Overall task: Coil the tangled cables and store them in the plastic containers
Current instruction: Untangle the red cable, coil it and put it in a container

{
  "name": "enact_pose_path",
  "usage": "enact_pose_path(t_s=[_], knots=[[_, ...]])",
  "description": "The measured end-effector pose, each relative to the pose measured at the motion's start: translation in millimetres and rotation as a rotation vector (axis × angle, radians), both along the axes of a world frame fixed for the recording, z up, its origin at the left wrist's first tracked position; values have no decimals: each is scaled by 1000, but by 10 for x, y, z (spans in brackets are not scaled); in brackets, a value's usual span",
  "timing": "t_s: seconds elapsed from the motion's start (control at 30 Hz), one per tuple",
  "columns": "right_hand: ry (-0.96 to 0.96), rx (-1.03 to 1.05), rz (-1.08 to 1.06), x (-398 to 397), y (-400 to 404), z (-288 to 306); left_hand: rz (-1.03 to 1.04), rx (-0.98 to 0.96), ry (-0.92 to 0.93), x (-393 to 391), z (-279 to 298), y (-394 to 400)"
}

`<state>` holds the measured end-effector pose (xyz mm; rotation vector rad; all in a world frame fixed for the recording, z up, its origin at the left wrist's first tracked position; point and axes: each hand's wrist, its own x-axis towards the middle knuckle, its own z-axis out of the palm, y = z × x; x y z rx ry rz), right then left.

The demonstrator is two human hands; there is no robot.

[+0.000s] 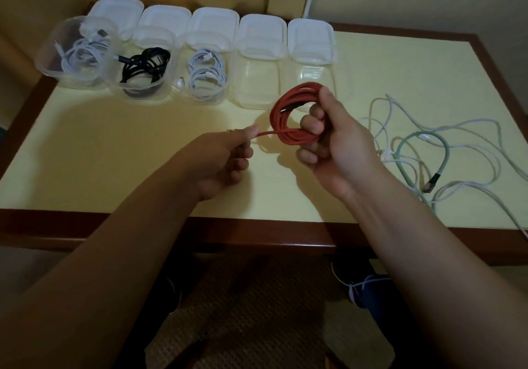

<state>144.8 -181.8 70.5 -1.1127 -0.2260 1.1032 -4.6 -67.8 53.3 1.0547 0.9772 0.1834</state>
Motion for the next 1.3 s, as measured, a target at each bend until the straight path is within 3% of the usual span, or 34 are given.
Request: enact_pose_path(t_s=[0.2, 0.6, 0.83, 1.03, 1.2, 1.3], knots=[[10, -6, 77, -97, -23, -59, 239, -170, -107, 161, -68, -228], [-151, -160, 105, -138, -48, -117, 204, -386, -246, 127, -20, -194], [-278, -292, 64, -197, -28, -117, 73, -112, -220, 199, -166, -282], [-441, -343, 2, -103, -65, -96, -108, -163, -251, 190, -101, -215], [-357, -314, 253, 14, -116, -31, -165, -183, -191, 149, -61, -207], [-359, -294, 287, 43, -134, -28, -179, -226, -238, 123, -70, -194]])
